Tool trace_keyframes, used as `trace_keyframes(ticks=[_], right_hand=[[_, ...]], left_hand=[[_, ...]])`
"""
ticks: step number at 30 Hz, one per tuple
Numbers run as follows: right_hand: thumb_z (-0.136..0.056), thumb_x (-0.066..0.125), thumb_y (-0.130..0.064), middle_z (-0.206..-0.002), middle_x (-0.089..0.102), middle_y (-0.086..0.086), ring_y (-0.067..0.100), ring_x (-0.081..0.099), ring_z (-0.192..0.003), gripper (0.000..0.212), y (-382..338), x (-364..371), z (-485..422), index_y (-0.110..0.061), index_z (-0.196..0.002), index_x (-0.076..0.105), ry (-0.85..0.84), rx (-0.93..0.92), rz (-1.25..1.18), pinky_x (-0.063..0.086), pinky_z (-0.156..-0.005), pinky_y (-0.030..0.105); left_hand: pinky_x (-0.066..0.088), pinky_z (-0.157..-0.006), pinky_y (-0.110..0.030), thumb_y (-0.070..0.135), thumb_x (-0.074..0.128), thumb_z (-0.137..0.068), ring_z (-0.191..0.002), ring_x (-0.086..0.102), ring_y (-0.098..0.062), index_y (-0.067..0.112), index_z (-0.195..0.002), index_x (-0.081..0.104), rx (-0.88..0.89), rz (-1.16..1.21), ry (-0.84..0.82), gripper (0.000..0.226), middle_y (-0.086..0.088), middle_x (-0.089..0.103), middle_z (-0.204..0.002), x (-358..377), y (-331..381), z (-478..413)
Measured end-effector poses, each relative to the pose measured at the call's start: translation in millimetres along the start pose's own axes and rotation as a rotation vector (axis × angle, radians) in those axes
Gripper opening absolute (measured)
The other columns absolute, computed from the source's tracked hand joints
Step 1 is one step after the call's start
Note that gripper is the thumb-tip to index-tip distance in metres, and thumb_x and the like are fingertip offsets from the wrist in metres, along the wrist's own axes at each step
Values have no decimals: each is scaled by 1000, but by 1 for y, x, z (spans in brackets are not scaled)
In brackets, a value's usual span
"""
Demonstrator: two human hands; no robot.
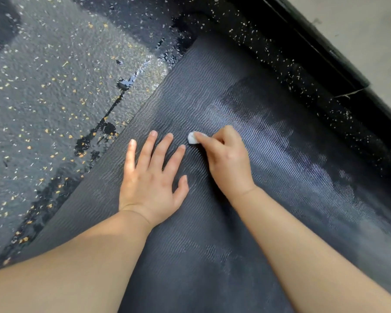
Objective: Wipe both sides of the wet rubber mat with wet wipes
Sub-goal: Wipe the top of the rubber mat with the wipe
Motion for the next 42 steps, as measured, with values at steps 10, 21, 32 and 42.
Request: trace_keyframes(ticks=[10, 21, 32, 42], right_hand=[[-92, 53, -26, -93, 49, -8, 0, 46, -82, 28, 104, -20, -120, -8, -108, 66, 303, 591, 56, 37, -78, 7], [-80, 66, -2, -76, 59, 18, 33, 56, -67, 16, -1, 5, -48, -9, -90, 76, 18, -126, 32, 46, -61, 39], [-90, 55, -23, -91, 56, -3, 1, 52, -80, 22, 38, 12, -115, -15, -103, 70, 275, 440, 88, 34, -67, 12], [-87, 60, -22, -82, 47, 7, 19, 47, -77, 17, 3, 17, -100, -17, -96, 74, 33, 66, -12, 33, -66, 25]], left_hand=[[15, -108, -57, 43, 36, -83, -135, 35, -36, 16, -131, 55, 4, -6, -25, 59, -12, 45, -143, -1, 0, 0], [16, -108, -58, 43, 37, -81, -135, 36, -35, 16, -130, 57, -3, 0, -25, 59, -13, 47, -142, -2, 0, 0], [17, -107, -56, 42, 38, -80, -134, 38, -35, 16, -129, 58, 4, 8, 3, 59, -12, 48, -141, -2, 0, 0], [18, -107, -57, 42, 38, -80, -134, 38, -35, 17, -130, 57, 4, 5, -26, 59, -11, 47, -141, -1, -1, -1]])
Point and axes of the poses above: each hand's wrist, its own z-axis away from the middle knuckle, its own x-axis out of the palm, y = z × x, the point moved 4 cm from there along -z, towards the middle knuckle
